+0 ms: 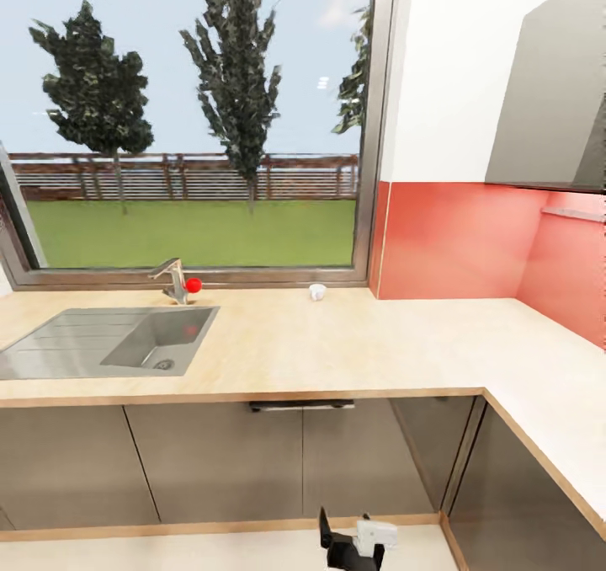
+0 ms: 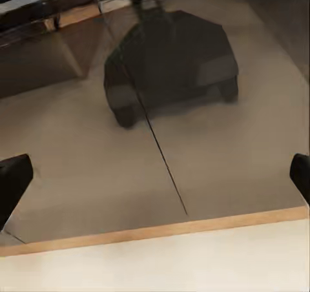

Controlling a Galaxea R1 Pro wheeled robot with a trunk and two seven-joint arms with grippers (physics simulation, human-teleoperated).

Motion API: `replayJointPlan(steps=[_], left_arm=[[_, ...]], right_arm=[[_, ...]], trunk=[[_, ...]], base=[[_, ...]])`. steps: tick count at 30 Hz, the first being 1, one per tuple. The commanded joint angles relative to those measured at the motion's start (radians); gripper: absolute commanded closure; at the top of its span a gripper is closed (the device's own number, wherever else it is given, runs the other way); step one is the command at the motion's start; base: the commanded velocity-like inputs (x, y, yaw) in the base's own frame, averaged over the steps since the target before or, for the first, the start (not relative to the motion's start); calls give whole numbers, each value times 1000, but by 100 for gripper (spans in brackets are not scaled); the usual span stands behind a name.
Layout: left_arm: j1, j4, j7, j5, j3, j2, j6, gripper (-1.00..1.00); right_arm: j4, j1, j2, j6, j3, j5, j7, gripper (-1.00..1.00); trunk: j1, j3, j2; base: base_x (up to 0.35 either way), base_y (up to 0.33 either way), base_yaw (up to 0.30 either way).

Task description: Set up a coffee station on the kitchen countertop: keep the coffee maker on the countertop, move the bottle of coffee from the kitchen shelf to the counter next to the coffee maker, place a paper coffee filter on top of the coffee maker, put the saucer next to the coffee maker with the coffee cup on the saucer, and place the electric kettle next to the coffee maker.

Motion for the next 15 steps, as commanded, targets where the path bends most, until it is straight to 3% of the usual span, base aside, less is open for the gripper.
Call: replayJointPlan(steps=[1, 3, 5, 8, 9, 10, 13, 14, 15], left_arm=[[1, -2, 0, 4, 2, -1, -1, -100], [1, -2, 0, 3, 1, -1, 0, -100], [1, -3, 0, 2, 0, -3, 0, -100], [1, -2, 0, 2, 0, -1, 2, -100], [1, -2, -1, 2, -1, 1, 6, -100], [1, -3, -2, 1, -2, -1, 7, -100], [1, -4, -2, -1, -5, -4, 8, -100], [1, -5, -6, -2, -6, -5, 8, -100], [1, -6, -9, -2, -5, -6, 8, -100]], right_arm=[[-36, -1, 0, -13, 8, -2, -10, -100], [-122, -2, 2, -21, 8, 4, -34, -100], [-221, -2, 8, -24, 8, 19, -100, -100], [-370, -2, 21, -15, 8, 108, -239, -100], [-481, -9, 27, 53, 7, 222, -329, -100], [-530, -26, 28, 130, 6, 250, -347, -100], [-613, -94, 29, 314, 3, 272, -362, -100], [-653, -204, 29, 486, 1, 278, -367, -100], [-658, -259, 30, 546, 0, 278, -369, -100]], trunk=[[0, -1, -1], [0, -1, -1], [0, -1, -1], [0, -1, -1], [0, -1, -1], [0, -1, -1], [0, -1, -1], [0, -1, -1], [0, -1, -1]], base=[[-269, 0, 0], [-205, 0, 0], [-88, 0, 0], [-30, 0, 0], [-5, 0, 0], [-2, 0, 0], [-1, 0, 0], [0, 0, 0], [0, 0, 0]])
